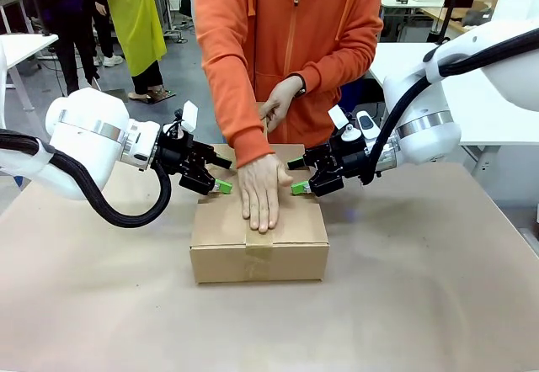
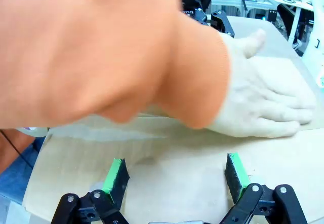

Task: Pack the gift set into the box.
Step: Press and hold the closed box until the human finishes sealing it.

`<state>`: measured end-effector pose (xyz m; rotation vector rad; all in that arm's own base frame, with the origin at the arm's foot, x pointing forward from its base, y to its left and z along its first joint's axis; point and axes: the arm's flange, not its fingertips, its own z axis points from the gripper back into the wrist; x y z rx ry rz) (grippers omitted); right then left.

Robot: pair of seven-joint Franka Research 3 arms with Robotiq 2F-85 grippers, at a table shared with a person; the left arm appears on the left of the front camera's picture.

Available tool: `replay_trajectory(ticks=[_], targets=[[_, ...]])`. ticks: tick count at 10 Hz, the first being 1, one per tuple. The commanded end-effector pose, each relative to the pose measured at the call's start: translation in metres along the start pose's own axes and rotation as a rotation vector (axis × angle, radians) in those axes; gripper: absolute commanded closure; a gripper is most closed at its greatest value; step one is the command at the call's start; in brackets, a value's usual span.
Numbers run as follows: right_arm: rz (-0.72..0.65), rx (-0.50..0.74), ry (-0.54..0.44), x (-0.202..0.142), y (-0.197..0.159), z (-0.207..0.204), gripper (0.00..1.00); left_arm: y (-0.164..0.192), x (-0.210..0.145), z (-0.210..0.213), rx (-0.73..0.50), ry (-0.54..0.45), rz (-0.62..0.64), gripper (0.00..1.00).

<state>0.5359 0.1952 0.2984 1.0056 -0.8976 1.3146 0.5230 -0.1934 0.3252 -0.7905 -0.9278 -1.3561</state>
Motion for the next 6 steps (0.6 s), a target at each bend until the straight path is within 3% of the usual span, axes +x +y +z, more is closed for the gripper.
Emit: replay_trajectory(ticks=[1, 6], targets=[[0.004, 0.004, 0.009, -0.0002, -0.0013, -0.0014, 0.00, -0.0017, -0.0024, -0.0003, -0.002, 0.002, -0.011, 0.00], [0.004, 0.004, 0.009, -0.0002, -0.0013, -0.0014, 0.00, -0.0017, -0.0024, -0.0003, -0.002, 0.002, -0.011, 0.00]])
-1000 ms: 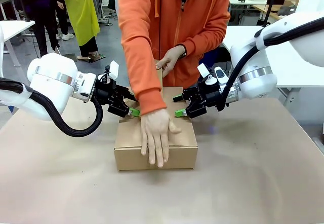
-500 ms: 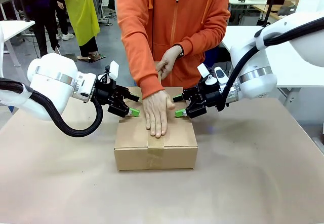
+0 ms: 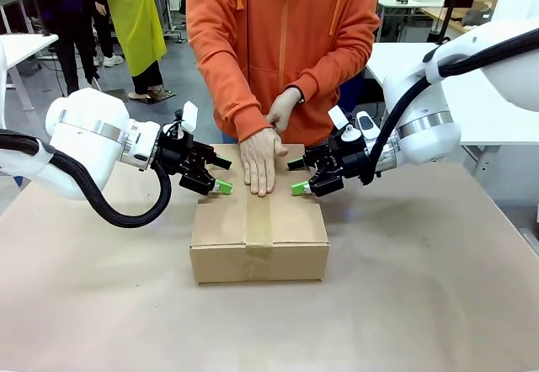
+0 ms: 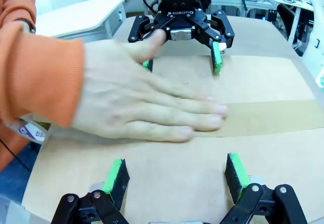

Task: Pack the gift set into the box.
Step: Press and hold the closed box until the human finishes sealing it.

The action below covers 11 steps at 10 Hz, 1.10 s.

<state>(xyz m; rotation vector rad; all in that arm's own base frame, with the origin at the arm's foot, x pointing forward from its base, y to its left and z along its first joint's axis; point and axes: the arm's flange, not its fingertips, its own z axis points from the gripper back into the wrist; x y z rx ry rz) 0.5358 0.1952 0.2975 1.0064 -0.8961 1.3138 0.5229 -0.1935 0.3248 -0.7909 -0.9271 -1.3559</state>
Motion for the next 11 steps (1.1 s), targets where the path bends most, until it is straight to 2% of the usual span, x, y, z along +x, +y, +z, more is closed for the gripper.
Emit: replay_trajectory(ticks=[1, 11], targets=[[0.006, 0.004, 0.009, 0.0006, -0.0013, -0.0010, 0.00, -0.0017, -0.0020, -0.0001, -0.002, 0.002, -0.012, 0.00], [0.006, 0.004, 0.009, 0.0006, -0.0013, -0.0010, 0.00, -0.0017, -0.0020, -0.0001, -0.002, 0.002, -0.012, 0.00]])
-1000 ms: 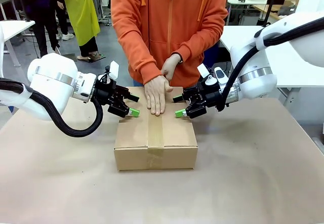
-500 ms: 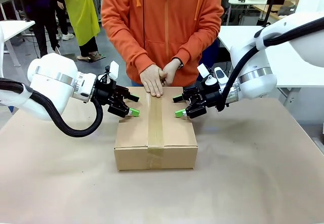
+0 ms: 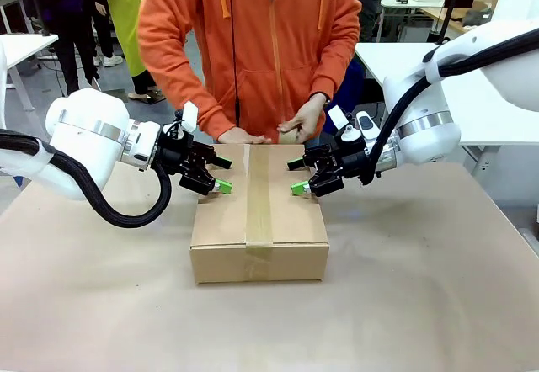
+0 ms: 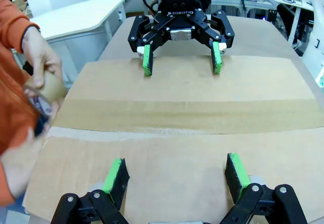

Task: Pack the gift set into the box.
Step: Press and hold the closed box until the human finishes sealing it.

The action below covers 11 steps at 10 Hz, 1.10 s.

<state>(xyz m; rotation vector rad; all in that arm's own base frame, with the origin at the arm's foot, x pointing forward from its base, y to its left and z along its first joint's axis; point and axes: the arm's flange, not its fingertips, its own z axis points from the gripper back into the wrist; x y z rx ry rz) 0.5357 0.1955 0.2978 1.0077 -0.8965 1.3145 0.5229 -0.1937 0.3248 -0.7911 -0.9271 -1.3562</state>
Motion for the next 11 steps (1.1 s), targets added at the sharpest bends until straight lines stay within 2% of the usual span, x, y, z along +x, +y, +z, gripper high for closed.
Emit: replay_trajectory(ticks=[1, 2, 3, 5, 6, 8, 9, 10, 11], targets=[[0.005, 0.003, 0.010, 0.000, -0.001, -0.001, 0.00, -0.002, -0.002, 0.000, -0.001, 0.002, -0.012, 0.00], [0.000, 0.000, 0.000, 0.000, 0.000, 0.000, 0.00, 0.000, 0.000, 0.000, 0.000, 0.000, 0.000, 0.00], [0.023, 0.002, -0.024, 0.010, 0.004, 0.011, 0.00, -0.010, 0.006, 0.018, -0.065, -0.049, -0.047, 0.00], [0.096, -0.064, -0.176, 0.033, 0.032, 0.079, 0.00, -0.038, 0.002, 0.088, -0.127, -0.151, -0.079, 0.00], [0.127, -0.157, -0.282, 0.033, 0.055, 0.131, 0.00, -0.052, -0.017, 0.130, -0.096, -0.222, -0.123, 0.00], [0.173, -0.294, -0.409, 0.010, 0.089, 0.196, 0.00, -0.060, -0.069, 0.187, -0.018, -0.397, -0.111, 0.00], [0.155, -0.430, -0.426, -0.007, 0.099, 0.220, 0.00, -0.061, -0.094, 0.202, 0.082, -0.487, -0.053, 0.00], [0.123, -0.491, -0.438, -0.024, 0.107, 0.227, 0.00, -0.059, -0.113, 0.210, 0.119, -0.601, 0.005, 0.00], [0.119, -0.336, -0.396, 0.014, 0.089, 0.223, 0.00, -0.070, -0.068, 0.206, 0.032, -0.393, -0.073, 0.00]])
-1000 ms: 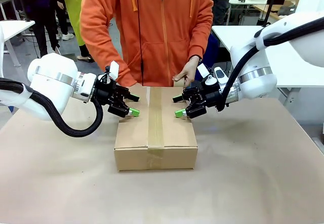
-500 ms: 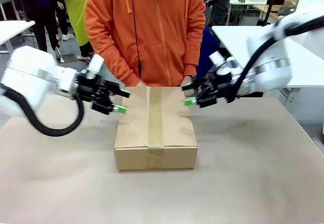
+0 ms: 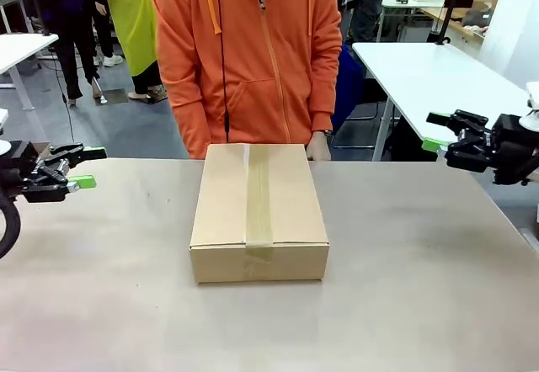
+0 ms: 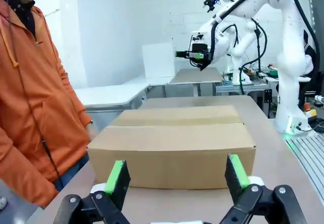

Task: Pack the gift set into the box.
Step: Press and hold the closed box until the human finishes sealing it.

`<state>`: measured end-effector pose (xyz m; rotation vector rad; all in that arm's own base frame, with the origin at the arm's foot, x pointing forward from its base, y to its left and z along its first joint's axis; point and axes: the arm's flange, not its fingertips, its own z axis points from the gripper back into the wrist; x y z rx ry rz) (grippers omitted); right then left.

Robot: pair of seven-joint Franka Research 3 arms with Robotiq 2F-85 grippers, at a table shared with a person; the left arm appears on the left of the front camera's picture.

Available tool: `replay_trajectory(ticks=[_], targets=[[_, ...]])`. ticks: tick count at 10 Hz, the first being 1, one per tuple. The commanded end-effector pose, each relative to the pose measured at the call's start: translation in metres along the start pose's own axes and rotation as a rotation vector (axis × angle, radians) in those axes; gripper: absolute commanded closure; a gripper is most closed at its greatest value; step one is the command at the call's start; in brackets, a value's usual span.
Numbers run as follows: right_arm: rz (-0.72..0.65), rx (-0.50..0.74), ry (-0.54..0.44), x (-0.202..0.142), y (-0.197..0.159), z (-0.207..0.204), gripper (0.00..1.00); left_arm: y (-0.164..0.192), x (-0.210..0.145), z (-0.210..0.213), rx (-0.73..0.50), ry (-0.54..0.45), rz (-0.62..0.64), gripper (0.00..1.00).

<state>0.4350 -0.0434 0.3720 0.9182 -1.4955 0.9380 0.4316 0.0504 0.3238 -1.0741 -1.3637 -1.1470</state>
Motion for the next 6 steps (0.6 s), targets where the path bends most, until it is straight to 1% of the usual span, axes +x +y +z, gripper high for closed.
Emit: replay_trajectory(ticks=[1, 6], targets=[[0.004, 0.097, 0.021, 0.0154, -0.0079, -0.0392, 0.00, 0.0013, 0.0258, -0.0363, -0.066, 0.093, -0.044, 0.00], [0.004, 0.097, 0.021, 0.0154, -0.0079, -0.0392, 0.00, 0.0013, 0.0258, -0.0363, -0.066, 0.093, -0.044, 0.00]])
